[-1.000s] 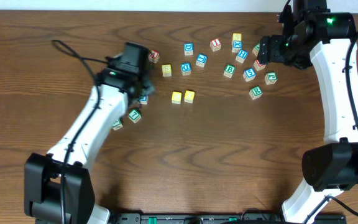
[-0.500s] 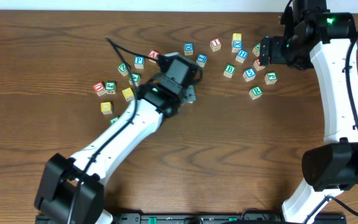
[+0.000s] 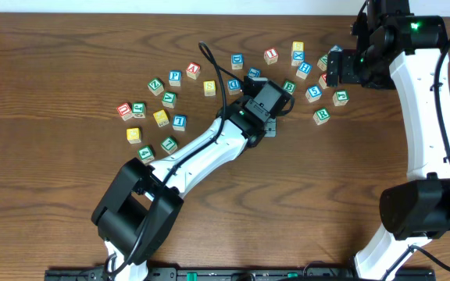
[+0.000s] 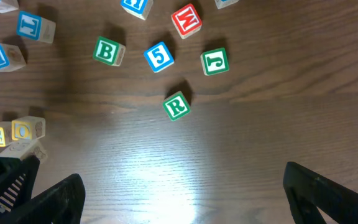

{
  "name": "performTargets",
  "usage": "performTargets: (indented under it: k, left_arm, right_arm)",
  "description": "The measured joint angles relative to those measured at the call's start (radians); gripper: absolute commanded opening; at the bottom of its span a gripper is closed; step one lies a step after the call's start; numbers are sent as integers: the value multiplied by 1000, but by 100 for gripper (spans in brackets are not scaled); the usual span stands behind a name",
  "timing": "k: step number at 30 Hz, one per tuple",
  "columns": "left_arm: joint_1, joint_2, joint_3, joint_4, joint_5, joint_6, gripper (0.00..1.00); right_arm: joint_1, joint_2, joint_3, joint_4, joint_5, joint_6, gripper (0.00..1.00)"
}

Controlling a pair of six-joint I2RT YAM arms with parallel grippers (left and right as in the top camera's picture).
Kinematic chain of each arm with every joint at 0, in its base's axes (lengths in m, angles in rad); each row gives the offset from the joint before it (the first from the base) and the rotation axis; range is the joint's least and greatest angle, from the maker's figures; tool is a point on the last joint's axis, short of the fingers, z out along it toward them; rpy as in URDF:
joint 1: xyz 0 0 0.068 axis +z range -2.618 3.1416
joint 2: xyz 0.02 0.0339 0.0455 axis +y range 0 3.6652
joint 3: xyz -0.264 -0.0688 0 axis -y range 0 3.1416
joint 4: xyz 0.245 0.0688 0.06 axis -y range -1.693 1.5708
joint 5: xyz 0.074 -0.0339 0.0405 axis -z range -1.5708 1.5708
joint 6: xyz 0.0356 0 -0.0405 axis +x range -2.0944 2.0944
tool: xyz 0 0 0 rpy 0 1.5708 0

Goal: Spell out CORL
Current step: 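Carry the R block and lower it right of the O block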

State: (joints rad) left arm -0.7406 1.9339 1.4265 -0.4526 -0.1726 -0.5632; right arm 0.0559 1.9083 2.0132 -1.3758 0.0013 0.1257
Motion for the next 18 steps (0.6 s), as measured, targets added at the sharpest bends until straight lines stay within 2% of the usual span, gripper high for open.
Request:
performTargets:
  k: [18]
  left_arm:
    - [1,111,1,40,-22,44,25]
  right_arm:
    - [0,0,0,-1,0,0,97]
